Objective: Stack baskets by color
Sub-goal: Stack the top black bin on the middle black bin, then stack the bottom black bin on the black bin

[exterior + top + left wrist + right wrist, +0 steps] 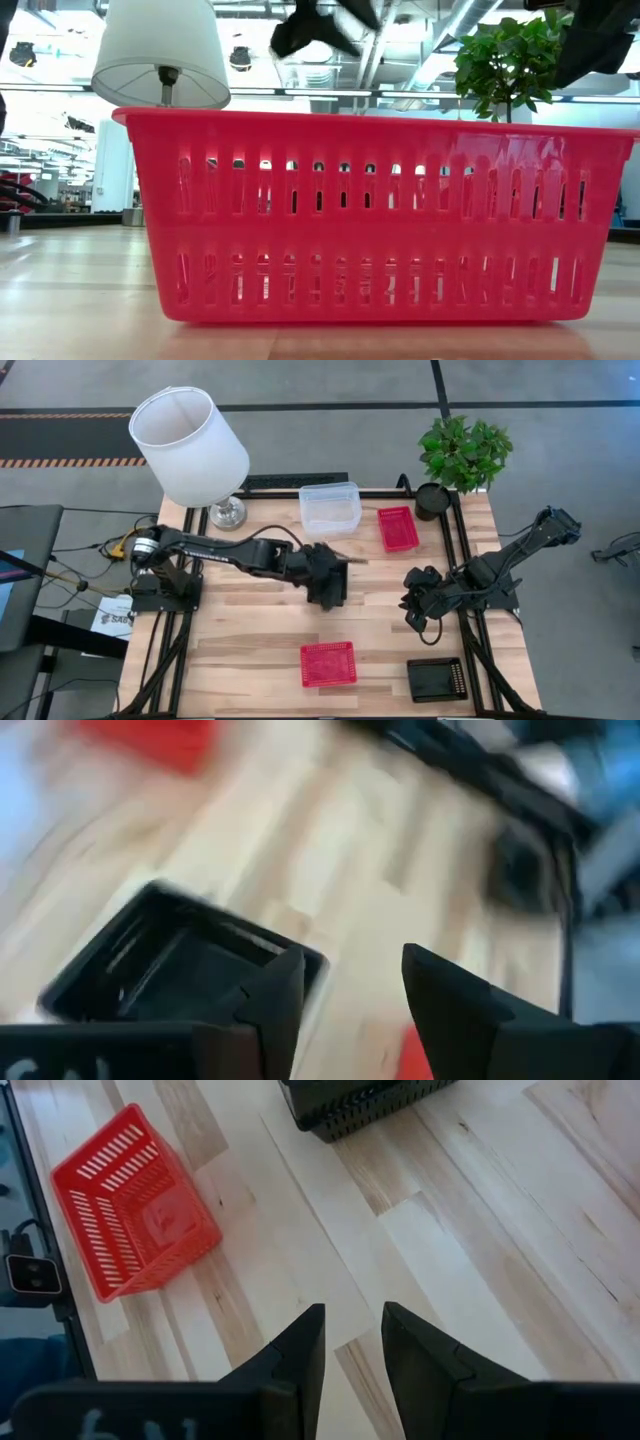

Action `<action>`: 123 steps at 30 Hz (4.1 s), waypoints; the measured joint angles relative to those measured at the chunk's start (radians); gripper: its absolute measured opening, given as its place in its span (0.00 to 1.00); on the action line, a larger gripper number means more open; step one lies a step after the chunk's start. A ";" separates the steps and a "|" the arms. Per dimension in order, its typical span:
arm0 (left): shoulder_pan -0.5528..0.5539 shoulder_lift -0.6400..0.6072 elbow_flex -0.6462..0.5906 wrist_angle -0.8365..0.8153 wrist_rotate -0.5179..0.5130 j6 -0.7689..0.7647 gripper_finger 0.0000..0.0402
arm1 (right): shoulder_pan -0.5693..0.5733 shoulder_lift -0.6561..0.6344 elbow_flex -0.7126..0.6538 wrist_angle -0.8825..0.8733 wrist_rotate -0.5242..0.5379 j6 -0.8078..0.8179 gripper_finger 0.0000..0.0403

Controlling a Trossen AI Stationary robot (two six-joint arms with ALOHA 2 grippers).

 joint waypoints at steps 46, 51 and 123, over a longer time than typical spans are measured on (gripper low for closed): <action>-0.010 0.147 0.027 -0.204 0.016 0.675 0.00 | -0.001 0.000 0.000 0.005 -0.001 0.061 0.30; 0.010 0.171 0.029 -0.198 0.057 0.698 0.08 | -0.009 0.000 0.000 0.007 0.000 0.066 0.31; 0.040 -0.380 -0.612 0.193 0.091 0.430 0.36 | 0.365 0.549 0.000 0.092 -0.391 0.071 0.31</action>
